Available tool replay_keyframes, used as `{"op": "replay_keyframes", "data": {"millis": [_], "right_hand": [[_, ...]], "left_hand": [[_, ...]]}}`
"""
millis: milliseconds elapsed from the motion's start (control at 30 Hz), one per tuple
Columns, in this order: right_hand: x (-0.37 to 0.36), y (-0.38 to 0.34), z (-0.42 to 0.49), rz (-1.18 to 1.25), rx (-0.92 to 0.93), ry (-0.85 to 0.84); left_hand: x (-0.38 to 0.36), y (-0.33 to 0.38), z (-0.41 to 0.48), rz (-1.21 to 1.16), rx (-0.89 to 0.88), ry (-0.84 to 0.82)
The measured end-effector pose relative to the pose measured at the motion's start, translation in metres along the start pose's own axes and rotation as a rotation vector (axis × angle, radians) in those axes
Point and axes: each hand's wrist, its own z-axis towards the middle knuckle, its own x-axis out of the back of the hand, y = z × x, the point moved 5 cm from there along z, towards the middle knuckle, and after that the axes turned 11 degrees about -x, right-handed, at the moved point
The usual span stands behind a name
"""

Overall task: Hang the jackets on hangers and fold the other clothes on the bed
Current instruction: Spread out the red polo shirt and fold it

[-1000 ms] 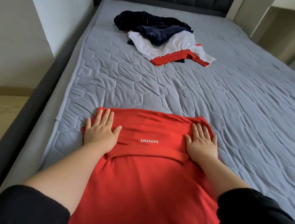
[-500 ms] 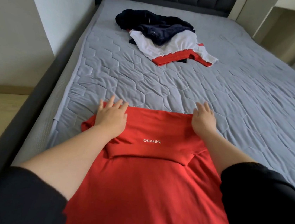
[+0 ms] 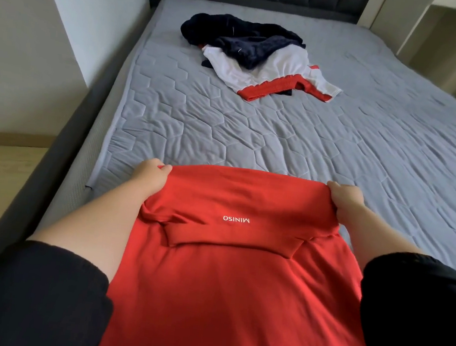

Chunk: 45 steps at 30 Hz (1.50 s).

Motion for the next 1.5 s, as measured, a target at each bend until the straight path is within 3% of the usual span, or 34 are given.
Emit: {"op": "replay_keyframes", "data": {"millis": [167, 267, 367, 400, 467, 533, 600, 667, 833, 1067, 1233, 1400, 1500], "right_hand": [[0.014, 0.013, -0.002, -0.274, 0.074, 0.296], [0.002, -0.004, -0.016, -0.419, 0.353, 0.352], [-0.032, -0.034, -0.040, -0.635, 0.792, 0.242], [-0.045, -0.038, -0.045, -0.709, 0.840, 0.130], [-0.068, -0.037, -0.050, -0.899, 0.758, -0.149], [-0.079, -0.029, -0.052, -1.142, 0.641, -0.310], [-0.079, -0.029, -0.053, -1.291, 0.624, -0.297], [-0.075, -0.035, -0.057, -1.356, 0.651, -0.177], [-0.063, -0.070, -0.079, -1.274, 0.844, 0.222], [-0.025, -0.149, -0.126, -0.786, 1.060, 0.576], [-0.003, -0.143, -0.140, -0.716, 1.131, 0.621], [0.019, -0.076, -0.156, -0.643, 1.151, 0.550], [0.031, -0.029, -0.163, -0.580, 1.124, 0.472]], "left_hand": [[0.003, -0.003, 0.000, 0.211, -0.104, 0.097], [0.003, 0.004, 0.002, 0.319, -0.199, 0.129], [-0.001, 0.020, 0.005, 0.448, -0.461, 0.050], [-0.004, 0.024, 0.005, 0.449, -0.501, -0.034], [-0.010, 0.031, 0.007, 0.401, -0.466, -0.257], [-0.010, 0.038, 0.008, 0.411, -0.401, -0.398], [-0.005, 0.046, 0.011, 0.530, -0.367, -0.413], [0.001, 0.057, 0.009, 0.694, -0.322, -0.343], [0.022, 0.078, 0.003, 0.855, -0.256, -0.089], [0.096, 0.138, 0.007, 0.762, -0.436, 0.371], [0.107, 0.134, -0.030, 0.683, -0.569, 0.472], [0.091, 0.105, -0.092, 0.542, -0.833, 0.512], [0.076, 0.092, -0.123, 0.538, -0.975, 0.445]]}}
